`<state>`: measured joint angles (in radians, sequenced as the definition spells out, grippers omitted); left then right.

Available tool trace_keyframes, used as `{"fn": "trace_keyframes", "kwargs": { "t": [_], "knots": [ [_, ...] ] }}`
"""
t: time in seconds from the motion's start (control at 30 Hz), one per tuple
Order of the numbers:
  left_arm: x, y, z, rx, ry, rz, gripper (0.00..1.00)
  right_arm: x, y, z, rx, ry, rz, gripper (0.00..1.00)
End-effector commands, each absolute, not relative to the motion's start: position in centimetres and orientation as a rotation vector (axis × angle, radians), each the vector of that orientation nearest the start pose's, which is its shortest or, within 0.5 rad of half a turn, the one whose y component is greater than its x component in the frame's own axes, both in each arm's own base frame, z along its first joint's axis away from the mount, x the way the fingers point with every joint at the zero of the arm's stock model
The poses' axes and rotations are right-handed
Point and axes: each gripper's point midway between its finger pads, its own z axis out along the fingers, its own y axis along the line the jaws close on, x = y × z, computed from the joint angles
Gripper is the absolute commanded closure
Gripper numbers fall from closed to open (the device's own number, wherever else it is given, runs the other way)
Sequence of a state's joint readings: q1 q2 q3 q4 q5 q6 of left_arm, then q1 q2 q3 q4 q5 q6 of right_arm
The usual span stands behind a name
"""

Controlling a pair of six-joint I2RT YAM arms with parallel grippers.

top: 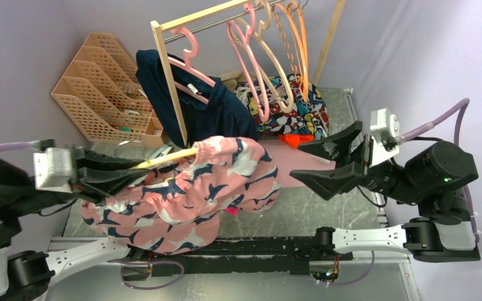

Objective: Place the shorts on the hanger
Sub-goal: Hang the shorts on the hanger, then place the hanger at the clothesline.

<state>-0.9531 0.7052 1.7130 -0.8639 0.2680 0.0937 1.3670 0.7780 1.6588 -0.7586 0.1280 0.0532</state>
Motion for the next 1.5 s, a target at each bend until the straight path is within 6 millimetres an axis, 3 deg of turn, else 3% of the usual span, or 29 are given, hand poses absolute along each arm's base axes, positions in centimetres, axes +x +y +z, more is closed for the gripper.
{"fn": "trace_keyframes", "kwargs": {
  "t": [0.0,0.23,0.4,0.63,0.93,1.0,1.13,1.2,1.27,1.33,1.43,1.47],
  "knots": [
    [4.5,-17.7,51.9,1.028,1.104,-0.993,0.93,7.7,23.0,51.2,-0.926,1.283,0.939,0.36],
    [4.0,-22.4,49.8,1.210,1.115,-1.143,0.93,6.0,28.7,51.6,-1.117,1.225,1.001,0.35],
    [4.1,-24.4,49.0,1.271,1.105,-1.196,0.93,5.6,31.2,49.9,-1.223,1.257,1.000,0.35],
    [4.0,-25.1,48.4,1.301,1.098,-1.226,0.93,6.0,31.7,47.7,-1.251,1.332,0.975,0.41],
    [3.9,-25.7,48.2,1.313,1.098,-1.262,0.93,6.4,32.6,46.7,-1.255,1.364,0.953,0.53],
    [4.0,-25.9,48.1,1.316,1.105,-1.267,0.93,6.3,32.9,46.6,-1.269,1.368,0.959,0.59],
    [4.4,-26.1,48.0,1.303,1.118,-1.258,0.93,5.8,33.7,45.7,-1.302,1.380,0.983,0.85],
    [4.5,-26.3,47.9,1.304,1.114,-1.260,0.93,5.6,33.9,45.2,-1.311,1.384,0.996,0.86],
    [4.5,-26.5,47.9,1.307,1.112,-1.262,0.93,5.6,34.1,45.0,-1.311,1.387,1.000,0.80],
    [4.6,-26.6,47.9,1.312,1.110,-1.264,0.93,5.6,34.2,44.9,-1.311,1.390,1.002,0.79],
    [4.7,-26.8,47.9,1.312,1.110,-1.261,0.93,5.7,34.1,44.9,-1.300,1.392,0.999,1.00],
    [4.8,-26.8,47.8,1.307,1.116,-1.256,0.93,5.9,34.0,45.0,-1.286,1.391,0.995,1.00]
  ]
}}
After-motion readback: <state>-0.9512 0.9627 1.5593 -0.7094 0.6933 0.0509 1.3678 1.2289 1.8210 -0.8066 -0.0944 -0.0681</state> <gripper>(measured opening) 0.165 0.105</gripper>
